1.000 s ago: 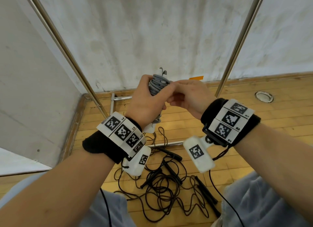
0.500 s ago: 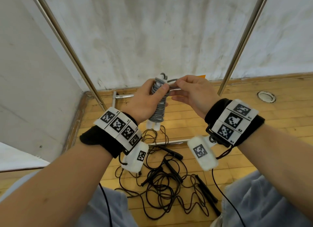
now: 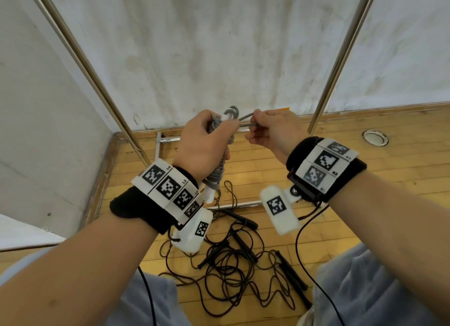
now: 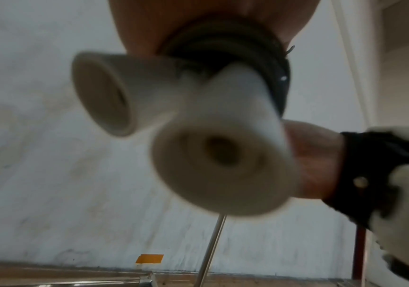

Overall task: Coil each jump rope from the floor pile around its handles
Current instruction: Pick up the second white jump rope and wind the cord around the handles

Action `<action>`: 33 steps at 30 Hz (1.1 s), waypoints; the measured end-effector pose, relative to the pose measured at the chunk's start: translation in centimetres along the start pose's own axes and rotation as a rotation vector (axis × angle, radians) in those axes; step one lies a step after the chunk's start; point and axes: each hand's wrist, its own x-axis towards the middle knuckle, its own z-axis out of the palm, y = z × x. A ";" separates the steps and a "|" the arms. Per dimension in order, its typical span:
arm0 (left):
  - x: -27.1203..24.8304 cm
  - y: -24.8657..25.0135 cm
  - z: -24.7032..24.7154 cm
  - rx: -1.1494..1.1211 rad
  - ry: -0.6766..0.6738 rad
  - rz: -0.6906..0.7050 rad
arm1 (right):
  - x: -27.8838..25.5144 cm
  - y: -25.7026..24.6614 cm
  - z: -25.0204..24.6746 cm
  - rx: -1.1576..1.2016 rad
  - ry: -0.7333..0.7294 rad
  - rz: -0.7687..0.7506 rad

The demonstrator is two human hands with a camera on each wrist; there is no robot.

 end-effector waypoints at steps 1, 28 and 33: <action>-0.1 0.0 0.1 -0.007 -0.017 -0.010 | 0.2 0.0 -0.2 0.012 0.010 0.010; 0.8 -1.4 -0.7 -0.127 -0.166 -0.229 | 1.0 -0.6 -1.1 0.193 0.113 0.013; 0.9 -2.1 -0.8 -0.145 -0.026 -0.224 | -0.1 -0.2 -0.1 0.227 0.056 -0.023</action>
